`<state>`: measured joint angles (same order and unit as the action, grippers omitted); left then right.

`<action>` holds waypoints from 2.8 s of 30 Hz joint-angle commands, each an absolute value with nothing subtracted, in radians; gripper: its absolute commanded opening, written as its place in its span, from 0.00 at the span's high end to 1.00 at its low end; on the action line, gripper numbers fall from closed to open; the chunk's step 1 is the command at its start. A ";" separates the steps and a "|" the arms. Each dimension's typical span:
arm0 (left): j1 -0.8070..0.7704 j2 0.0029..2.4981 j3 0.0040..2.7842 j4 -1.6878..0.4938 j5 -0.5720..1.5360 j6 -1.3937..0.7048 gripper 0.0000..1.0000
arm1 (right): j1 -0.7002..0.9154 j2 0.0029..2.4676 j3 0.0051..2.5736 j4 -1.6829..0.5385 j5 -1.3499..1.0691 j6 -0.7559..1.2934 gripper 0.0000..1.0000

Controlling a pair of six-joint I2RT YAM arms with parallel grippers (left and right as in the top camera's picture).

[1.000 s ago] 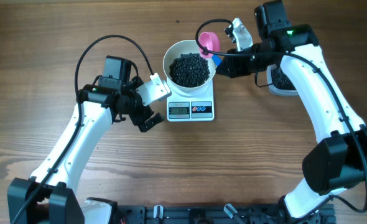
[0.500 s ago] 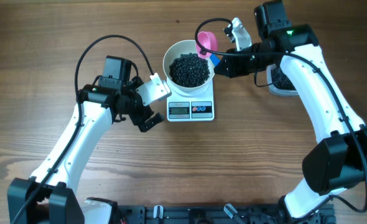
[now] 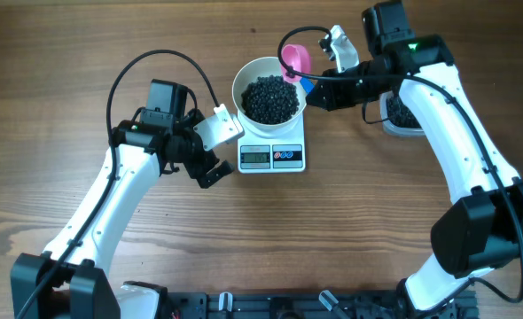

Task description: Scoop item into bowl and weigh 150g on scale

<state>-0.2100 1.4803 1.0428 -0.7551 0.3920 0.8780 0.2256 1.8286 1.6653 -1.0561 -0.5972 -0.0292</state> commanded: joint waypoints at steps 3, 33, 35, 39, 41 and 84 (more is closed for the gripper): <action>-0.206 1.487 1.046 -0.752 0.415 0.890 0.00 | 0.267 1.803 1.689 -1.045 -0.464 -0.027 0.96; -0.206 1.487 1.046 -0.752 0.415 0.890 0.00 | 0.537 1.803 1.689 -1.006 0.108 -0.023 0.96; -0.206 1.487 1.046 -0.753 0.415 0.890 0.00 | 0.537 1.803 1.689 -1.006 0.108 -0.023 0.96; -0.206 1.487 1.046 -0.752 0.415 0.890 0.00 | 0.537 1.803 1.689 -1.000 0.108 -0.023 0.96; -0.206 1.487 1.046 -0.752 0.415 0.890 0.00 | 0.537 1.803 1.689 -0.996 0.107 -0.023 0.96; -0.206 1.487 1.046 -0.752 0.415 0.890 0.00 | -0.157 1.758 1.609 -1.258 -0.113 -0.041 0.96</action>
